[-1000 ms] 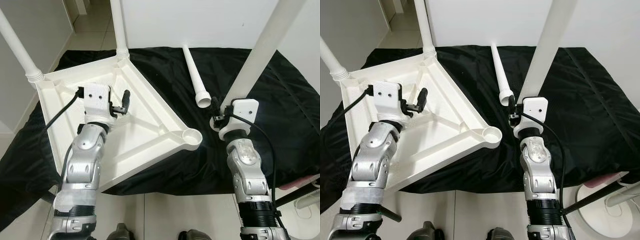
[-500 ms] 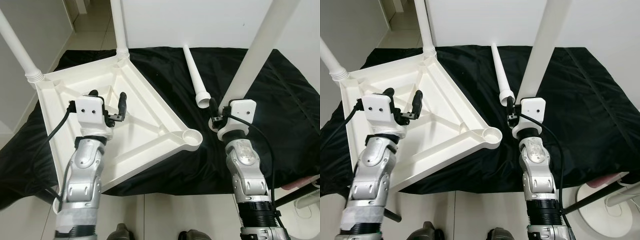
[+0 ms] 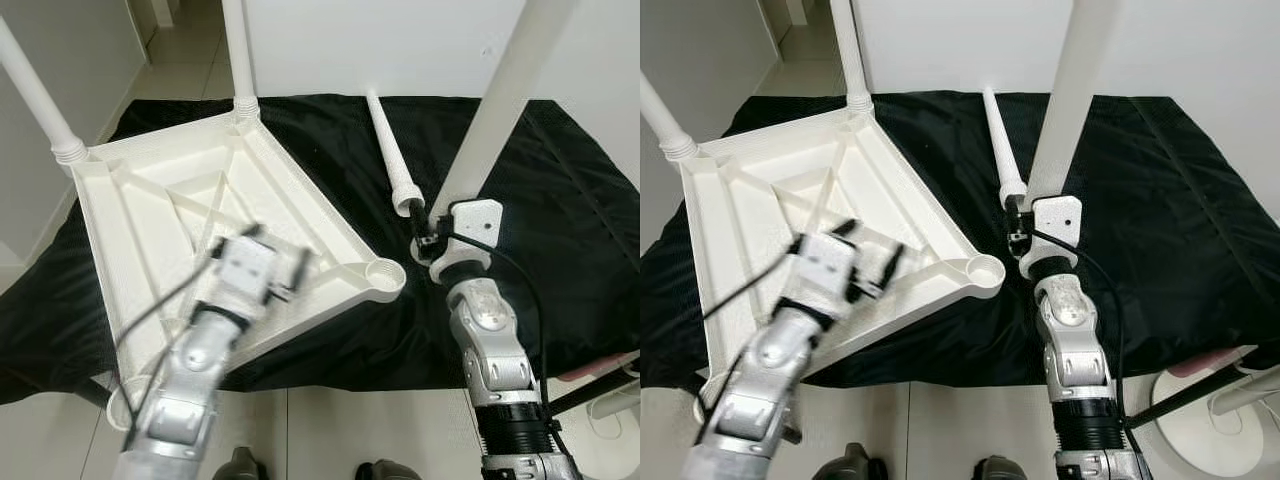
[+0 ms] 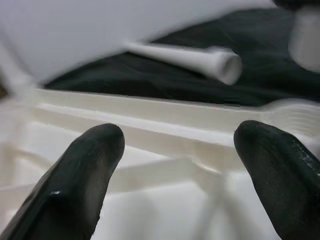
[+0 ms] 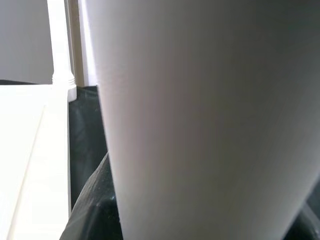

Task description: Building children table

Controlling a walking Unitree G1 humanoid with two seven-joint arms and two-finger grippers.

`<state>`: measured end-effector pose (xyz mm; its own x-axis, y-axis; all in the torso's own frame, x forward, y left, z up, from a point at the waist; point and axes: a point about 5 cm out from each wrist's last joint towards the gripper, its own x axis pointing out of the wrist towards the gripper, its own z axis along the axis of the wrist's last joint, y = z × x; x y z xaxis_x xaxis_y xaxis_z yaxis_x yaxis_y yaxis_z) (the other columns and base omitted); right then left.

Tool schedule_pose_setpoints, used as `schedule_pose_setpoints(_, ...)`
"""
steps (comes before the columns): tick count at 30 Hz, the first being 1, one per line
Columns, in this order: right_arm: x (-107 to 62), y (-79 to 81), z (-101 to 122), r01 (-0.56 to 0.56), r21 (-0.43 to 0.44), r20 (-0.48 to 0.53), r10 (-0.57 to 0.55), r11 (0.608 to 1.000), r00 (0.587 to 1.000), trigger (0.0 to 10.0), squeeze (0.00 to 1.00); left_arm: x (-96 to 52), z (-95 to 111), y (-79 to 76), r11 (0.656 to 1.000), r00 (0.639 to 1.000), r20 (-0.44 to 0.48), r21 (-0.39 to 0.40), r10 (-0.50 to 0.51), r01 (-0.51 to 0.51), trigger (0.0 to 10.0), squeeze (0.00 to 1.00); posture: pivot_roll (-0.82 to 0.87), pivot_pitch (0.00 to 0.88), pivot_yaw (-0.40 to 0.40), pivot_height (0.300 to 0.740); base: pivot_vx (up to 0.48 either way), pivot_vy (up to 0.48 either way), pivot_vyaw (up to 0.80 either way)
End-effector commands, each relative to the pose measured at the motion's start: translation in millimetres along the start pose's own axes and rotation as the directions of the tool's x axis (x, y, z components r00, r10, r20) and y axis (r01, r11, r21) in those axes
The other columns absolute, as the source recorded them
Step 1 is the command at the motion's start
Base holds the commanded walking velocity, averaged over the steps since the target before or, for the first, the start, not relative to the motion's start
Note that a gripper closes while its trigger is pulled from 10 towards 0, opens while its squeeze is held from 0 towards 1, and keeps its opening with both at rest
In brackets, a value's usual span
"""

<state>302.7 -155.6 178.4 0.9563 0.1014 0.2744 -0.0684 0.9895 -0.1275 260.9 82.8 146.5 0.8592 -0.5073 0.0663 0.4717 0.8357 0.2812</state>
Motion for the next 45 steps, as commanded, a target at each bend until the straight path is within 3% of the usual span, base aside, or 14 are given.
schedule_pose_setpoints(1, 2.2, 1.8, 1, -0.010, -0.005, 0.002, 0.010, 1.000, 1.000, 10.0, 0.00, 2.6, -6, -3.3, 0.999, 0.997, -0.073, 0.028, -0.026, 0.029, 10.0, 0.00, -0.03, 0.000, 0.012, 0.740, 0.000, 0.000, 0.00)
schedule_pose_setpoints(4, 2.2, 1.8, 1, -0.010, -0.005, 0.002, 0.010, 1.000, 1.000, 10.0, 0.00, 3.7, -8, -5.0, 0.999, 0.995, -0.093, 0.030, -0.033, 0.036, 10.0, 0.00, -0.03, 0.000, 0.012, 0.740, 0.000, 0.000, 0.00)
schedule_pose_setpoints(6, 0.5, 0.6, 0, -0.004, -0.012, -0.004, 0.004, 1.000, 1.000, 10.0, 0.00, 6.6, -18, -12.1, 0.994, 0.980, -0.183, 0.059, -0.083, 0.095, 10.0, 0.00, -0.04, 0.000, 0.022, 0.740, 0.000, 0.000, 0.00)
schedule_pose_setpoints(11, -1.9, 0.7, -1, 0.001, -0.017, -0.010, -0.001, 1.000, 1.000, 10.0, 0.00, 7.3, -30, -16.2, 0.982, 0.947, -0.296, 0.101, -0.122, 0.159, 10.0, 0.00, -0.05, 0.000, 0.030, 0.740, 0.000, 0.000, 0.00)
schedule_pose_setpoints(18, -3.6, 0.3, -2, 0.009, -0.024, -0.015, -0.010, 1.000, 1.000, 10.0, 0.00, 11.1, -33, -17.6, 0.973, 0.932, -0.346, 0.158, -0.105, 0.168, 10.0, 0.00, -0.06, 0.001, 0.036, 0.740, 0.000, 0.000, 0.00)
schedule_pose_setpoints(20, -4.5, -0.5, -2, 0.013, -0.032, -0.016, -0.014, 0.999, 1.000, 10.0, 0.00, 17.3, -37, -21.3, 0.962, 0.920, -0.382, 0.208, -0.087, 0.178, 10.0, 0.00, -0.08, 0.003, 0.041, 0.740, 0.000, 0.000, 0.00)
schedule_pose_setpoints(23, -4.5, -0.9, -2, 0.017, -0.035, -0.017, -0.018, 0.999, 1.000, 10.0, 0.00, 22.8, -36, -26.9, 0.949, 0.923, -0.373, 0.246, -0.096, 0.198, 10.0, 0.00, -0.08, 0.004, 0.043, 0.740, 0.000, 0.000, 0.00)
schedule_pose_setpoints(38, -4.7, 0.2, -3, 0.030, -0.035, -0.026, -0.031, 0.999, 0.999, 10.0, 0.00, 41.7, -17, -47.6, 0.932, 0.935, -0.318, 0.267, -0.157, 0.247, 10.0, 0.00, -0.08, 0.018, 0.056, 0.740, 0.000, 0.000, 0.00)
schedule_pose_setpoints(45, -4.3, 6.1, -7, -0.012, 0.004, -0.037, 0.012, 1.000, 0.999, 10.0, 0.00, 41.5, 3, -45.9, 0.952, 0.951, -0.211, 0.157, -0.227, 0.262, 10.0, 0.00, -0.07, 0.025, 0.056, 0.740, 0.000, 0.000, 0.00)
